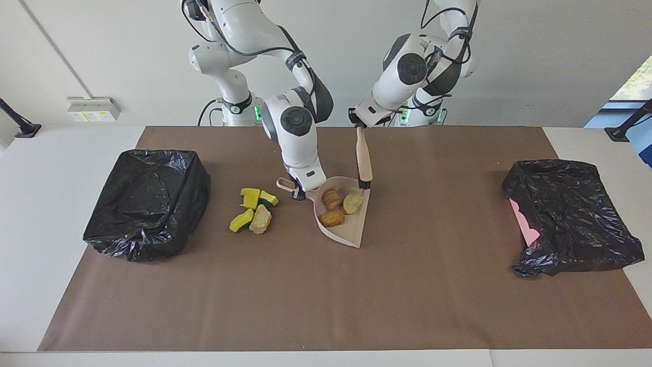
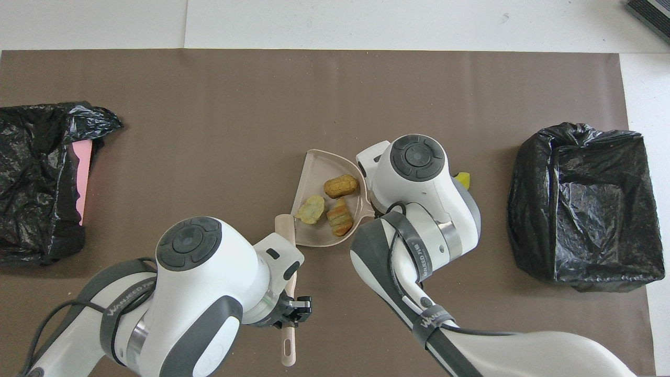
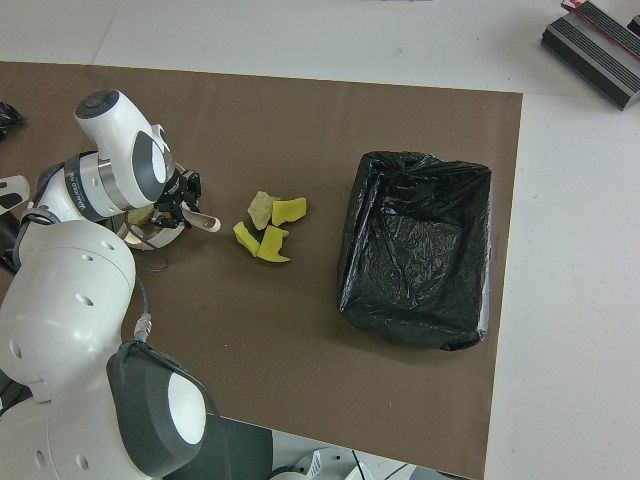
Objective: Sweep and dump trash in bin
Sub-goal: 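Sweep the remaining tan chunk into the dustpan with the brush, then tip the dustpan over the black bag with the right gripper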
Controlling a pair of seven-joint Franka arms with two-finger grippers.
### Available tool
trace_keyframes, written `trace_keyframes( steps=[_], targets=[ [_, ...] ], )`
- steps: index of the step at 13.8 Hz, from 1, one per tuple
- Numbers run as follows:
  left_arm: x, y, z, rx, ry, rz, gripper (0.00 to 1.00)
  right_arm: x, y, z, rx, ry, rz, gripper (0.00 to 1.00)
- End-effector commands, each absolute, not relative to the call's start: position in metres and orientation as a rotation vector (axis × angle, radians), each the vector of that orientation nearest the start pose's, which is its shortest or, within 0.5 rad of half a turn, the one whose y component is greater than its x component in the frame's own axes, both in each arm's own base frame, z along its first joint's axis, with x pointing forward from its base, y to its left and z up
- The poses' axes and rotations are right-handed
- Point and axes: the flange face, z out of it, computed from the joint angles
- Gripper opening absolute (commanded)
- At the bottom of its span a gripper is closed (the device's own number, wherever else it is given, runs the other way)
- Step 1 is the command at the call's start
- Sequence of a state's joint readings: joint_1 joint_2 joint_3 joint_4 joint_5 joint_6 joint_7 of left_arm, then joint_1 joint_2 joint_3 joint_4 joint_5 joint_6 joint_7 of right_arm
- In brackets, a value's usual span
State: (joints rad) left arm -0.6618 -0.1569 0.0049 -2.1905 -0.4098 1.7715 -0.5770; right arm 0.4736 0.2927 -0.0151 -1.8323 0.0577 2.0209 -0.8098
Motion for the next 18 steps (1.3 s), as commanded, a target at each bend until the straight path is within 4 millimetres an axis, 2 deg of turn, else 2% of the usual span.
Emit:
trace_keyframes(
  steps=[1,4,6,7,9,11,14,16,18],
  targets=[
    [0.320,-0.317,0.433,-3.158,-0.212,0.697,0.00,0.554,0.227,0.418,-2.489,-1.792,0.112,0.00],
    [0.278,-0.362,0.420,-3.118,-0.435,0.588,0.00,0.559,0.157,0.475,-2.523,-1.736,0.056,0.00],
    [0.251,-0.383,0.414,-3.117,-0.389,0.570,0.00,0.558,0.103,0.512,-2.550,-1.690,0.042,0.00],
    [0.244,-0.390,0.404,-3.136,-0.388,0.539,0.00,0.554,0.076,0.529,-2.568,-1.671,0.020,0.00],
    [0.208,-0.404,0.381,-3.179,-0.321,0.465,0.00,0.543,0.016,0.551,-2.609,-1.598,0.018,0.00],
    [0.209,-0.404,0.375,-3.187,-0.304,0.456,0.00,0.533,-0.059,0.555,-2.618,-1.565,0.043,0.00],
    [0.209,-0.401,0.364,-3.212,-0.049,0.451,0.00,0.518,-0.147,0.557,-2.666,-1.642,0.116,0.00],
    [0.213,-0.397,0.346,-3.192,0.043,0.473,0.00,0.511,-0.187,0.561,-2.745,-1.686,0.189,0.00],
    [0.221,-0.391,0.342,-3.197,0.060,0.493,0.00,0.504,-0.218,0.567,-2.793,-1.737,0.228,0.00]
  ],
)
